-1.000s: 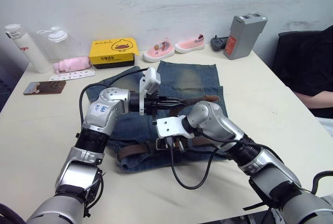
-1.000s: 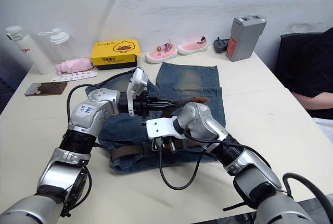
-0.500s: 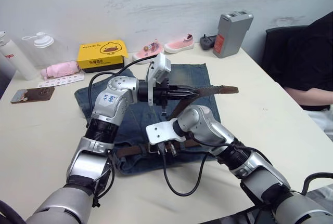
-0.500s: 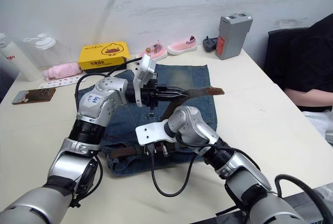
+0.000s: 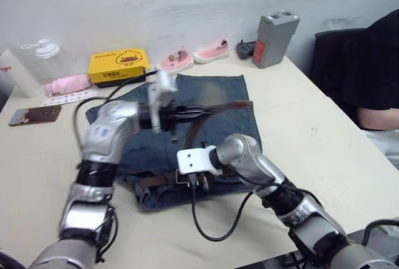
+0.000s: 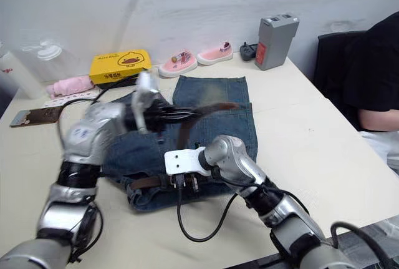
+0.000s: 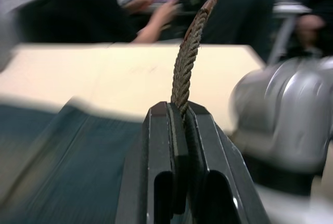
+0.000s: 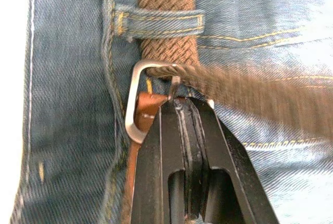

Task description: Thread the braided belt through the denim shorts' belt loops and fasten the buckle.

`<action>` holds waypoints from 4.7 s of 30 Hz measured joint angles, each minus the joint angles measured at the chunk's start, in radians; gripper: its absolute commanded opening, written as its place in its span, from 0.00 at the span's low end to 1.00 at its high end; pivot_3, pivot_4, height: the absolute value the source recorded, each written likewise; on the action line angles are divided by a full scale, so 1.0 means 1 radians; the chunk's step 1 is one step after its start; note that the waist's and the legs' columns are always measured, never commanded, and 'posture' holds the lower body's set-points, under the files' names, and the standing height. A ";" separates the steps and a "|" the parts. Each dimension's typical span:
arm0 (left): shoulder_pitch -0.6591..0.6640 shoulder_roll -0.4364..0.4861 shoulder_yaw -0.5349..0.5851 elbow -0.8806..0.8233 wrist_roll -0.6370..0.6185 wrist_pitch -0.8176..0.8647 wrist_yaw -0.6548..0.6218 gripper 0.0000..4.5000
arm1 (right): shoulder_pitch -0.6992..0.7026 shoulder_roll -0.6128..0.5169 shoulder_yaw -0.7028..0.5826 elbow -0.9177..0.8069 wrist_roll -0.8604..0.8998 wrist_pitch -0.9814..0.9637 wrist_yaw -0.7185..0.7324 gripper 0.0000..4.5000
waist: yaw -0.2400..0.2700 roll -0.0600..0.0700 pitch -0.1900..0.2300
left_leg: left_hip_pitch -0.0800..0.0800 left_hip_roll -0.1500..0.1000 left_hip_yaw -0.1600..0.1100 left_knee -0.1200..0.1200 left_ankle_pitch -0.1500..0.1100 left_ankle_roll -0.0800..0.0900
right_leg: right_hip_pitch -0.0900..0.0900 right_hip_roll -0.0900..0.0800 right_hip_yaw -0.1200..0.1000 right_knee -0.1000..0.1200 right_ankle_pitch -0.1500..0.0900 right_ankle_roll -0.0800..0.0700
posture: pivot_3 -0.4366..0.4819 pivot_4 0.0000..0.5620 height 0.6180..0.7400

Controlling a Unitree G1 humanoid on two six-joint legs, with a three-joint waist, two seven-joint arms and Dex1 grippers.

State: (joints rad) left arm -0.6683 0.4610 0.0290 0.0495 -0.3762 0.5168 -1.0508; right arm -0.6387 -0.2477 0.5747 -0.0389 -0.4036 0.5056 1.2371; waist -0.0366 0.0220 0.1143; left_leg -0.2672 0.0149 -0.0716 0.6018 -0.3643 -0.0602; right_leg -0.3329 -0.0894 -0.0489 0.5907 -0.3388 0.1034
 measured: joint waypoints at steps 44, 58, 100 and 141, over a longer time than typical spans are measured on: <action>0.337 0.168 0.066 -0.322 -0.045 -0.013 0.208 0.00 | 0.419 -0.304 -0.024 -0.609 -0.008 0.174 -0.639 0.56 | 0.058 -0.010 0.035 | -0.038 -0.018 -0.005 0.010 0.008 0.014 | -0.024 -0.010 -0.013 -0.018 0.019 0.010 | 0.48 0.27 0.77; 0.365 0.251 -0.048 -0.229 0.124 -0.174 0.151 0.00 | 0.359 -0.260 -0.023 -0.597 -0.065 0.193 -0.631 0.01 | 0.058 -0.008 0.036 | -0.039 -0.018 -0.005 0.010 0.008 0.014 | -0.025 -0.010 -0.013 -0.018 0.020 0.010 | 0.48 0.27 0.77; 0.208 0.110 -0.233 -0.114 0.244 -0.280 0.082 0.00 | 0.370 -0.246 -0.025 -0.583 -0.132 0.157 -0.581 0.01 | 0.059 -0.008 0.035 | -0.040 -0.020 -0.002 0.012 0.011 0.019 | -0.024 -0.009 -0.014 -0.014 0.020 0.010 | 0.48 0.27 0.77; 0.179 -0.015 -0.322 -0.080 0.269 -0.258 0.096 0.00 | 0.425 -0.507 -0.373 -0.764 0.355 0.386 -0.447 0.85 | 0.063 -0.006 0.032 | -0.050 -0.021 -0.003 0.024 0.013 0.023 | -0.024 -0.010 -0.018 -0.015 0.023 0.012 | 0.48 0.27 0.77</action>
State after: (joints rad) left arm -0.4892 0.4457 -0.2930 -0.0305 -0.1071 0.2592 -0.9544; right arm -0.2136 -0.7550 0.2018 -0.8028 -0.0489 0.8917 0.7904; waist 0.0268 0.0160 0.1458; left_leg -0.3168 -0.0060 -0.0748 0.6257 -0.3518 -0.0369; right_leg -0.3567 -0.0990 -0.0665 0.5754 -0.3153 0.1156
